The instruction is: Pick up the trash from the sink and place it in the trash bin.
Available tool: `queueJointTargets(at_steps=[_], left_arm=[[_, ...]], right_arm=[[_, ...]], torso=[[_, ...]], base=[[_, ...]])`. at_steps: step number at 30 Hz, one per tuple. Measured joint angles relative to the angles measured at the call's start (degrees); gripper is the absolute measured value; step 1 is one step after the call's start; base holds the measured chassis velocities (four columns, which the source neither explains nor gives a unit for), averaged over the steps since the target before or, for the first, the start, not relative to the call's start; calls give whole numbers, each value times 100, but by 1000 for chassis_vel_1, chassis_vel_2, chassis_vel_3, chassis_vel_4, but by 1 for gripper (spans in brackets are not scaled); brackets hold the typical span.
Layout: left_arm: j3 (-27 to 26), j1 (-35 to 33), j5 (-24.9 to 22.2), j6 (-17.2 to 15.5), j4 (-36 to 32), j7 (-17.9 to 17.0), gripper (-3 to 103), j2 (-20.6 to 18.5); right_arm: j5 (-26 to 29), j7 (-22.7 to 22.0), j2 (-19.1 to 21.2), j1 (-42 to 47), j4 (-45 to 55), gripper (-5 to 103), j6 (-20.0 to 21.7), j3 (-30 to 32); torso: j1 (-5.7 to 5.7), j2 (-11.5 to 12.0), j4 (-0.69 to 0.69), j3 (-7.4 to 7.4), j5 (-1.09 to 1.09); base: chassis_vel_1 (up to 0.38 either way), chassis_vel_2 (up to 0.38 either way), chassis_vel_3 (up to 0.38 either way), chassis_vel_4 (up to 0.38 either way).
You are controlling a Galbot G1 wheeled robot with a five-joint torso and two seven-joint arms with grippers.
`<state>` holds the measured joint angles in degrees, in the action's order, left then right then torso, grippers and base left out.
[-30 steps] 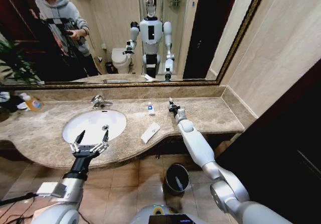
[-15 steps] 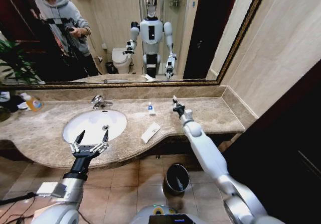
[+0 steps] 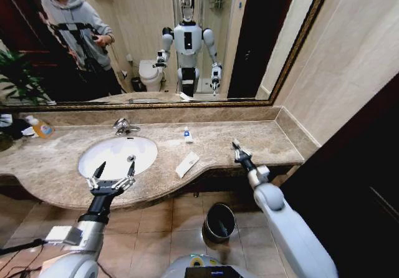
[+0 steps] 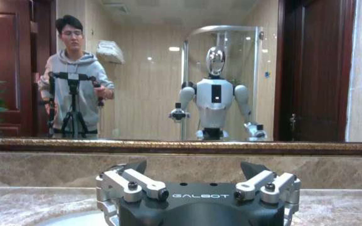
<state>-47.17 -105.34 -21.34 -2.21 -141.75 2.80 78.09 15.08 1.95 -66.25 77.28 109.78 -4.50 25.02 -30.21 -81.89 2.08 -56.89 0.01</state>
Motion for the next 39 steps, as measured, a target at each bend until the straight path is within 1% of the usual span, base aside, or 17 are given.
queueJointTargets(at_steps=[3,6,7,10,12,13,16,17,24,27,28,29,31,32,36,37,39], left_arm=[[0,0,0,0,0,0,100,0],[0,0,0,0,0,1,100,0],[0,0,0,0,0,0,100,0],[0,0,0,0,0,0,100,0],[0,0,0,0,0,0,100,0],[0,0,0,0,0,0,100,0],[0,0,0,0,0,0,100,0],[0,0,0,0,0,0,100,0],[0,0,0,0,0,0,100,0],[0,0,0,0,0,0,100,0],[0,0,0,0,0,0,100,0],[0,0,0,0,0,0,100,0],[0,0,0,0,0,0,100,0],[0,0,0,0,0,0,100,0],[0,0,0,0,0,0,100,0],[0,0,0,0,0,0,100,0],[0,0,0,0,0,0,100,0]], right_arm=[[-91,45,-65,272,129,1,-88,-29],[-216,97,-132,500,126,1,-265,-104],[-324,128,-192,784,99,1,-425,-91],[-402,151,-232,1043,35,1,-561,-86],[-592,172,-312,1261,-185,1,-698,-147],[-592,172,-312,1261,-185,1,-698,-147],[-967,167,-518,1303,-697,1,-854,-245],[-967,167,-518,1303,-697,1,-854,-245],[-1270,112,-669,1131,-1478,1,-853,-333],[-1356,133,-752,876,-2116,1,-618,-415],[-1485,138,-798,776,-2360,1,-594,-423],[-1485,138,-798,776,-2360,1,-594,-423],[-1716,110,-917,569,-2882,1,-591,-465],[-1716,110,-917,569,-2882,1,-591,-465],[-2123,79,-1224,67,-4037,1,-663,-531],[-2123,79,-1224,67,-4037,1,-663,-531],[-2210,77,-1390,-177,-4538,1,-678,-539]], torso=[[1,0,0,0,0],[0,0,5,0,1],[-1,0,4,-1,0],[-1,0,3,-1,-1],[-1,0,2,-1,-1],[-1,0,2,-1,-1],[-1,0,3,-1,-1],[-1,0,3,-1,-1],[-1,1,2,-1,-1],[-1,1,3,-1,-1],[-1,1,3,-2,-2],[-1,1,3,-2,-2],[-1,1,2,-2,-2],[-1,1,2,-2,-2],[-1,1,3,-2,-1],[-1,1,3,-2,-1],[-2,1,3,-2,-1]], base=[[0,0,0,0],[0,0,0,0],[0,0,0,0],[0,0,0,0],[0,0,0,0],[0,0,0,0],[0,0,0,0],[0,0,0,0],[0,0,0,0],[0,0,0,0],[0,0,0,0],[0,0,0,0],[0,0,0,0],[0,0,0,0],[0,0,0,0],[0,0,0,0],[0,0,0,0]])
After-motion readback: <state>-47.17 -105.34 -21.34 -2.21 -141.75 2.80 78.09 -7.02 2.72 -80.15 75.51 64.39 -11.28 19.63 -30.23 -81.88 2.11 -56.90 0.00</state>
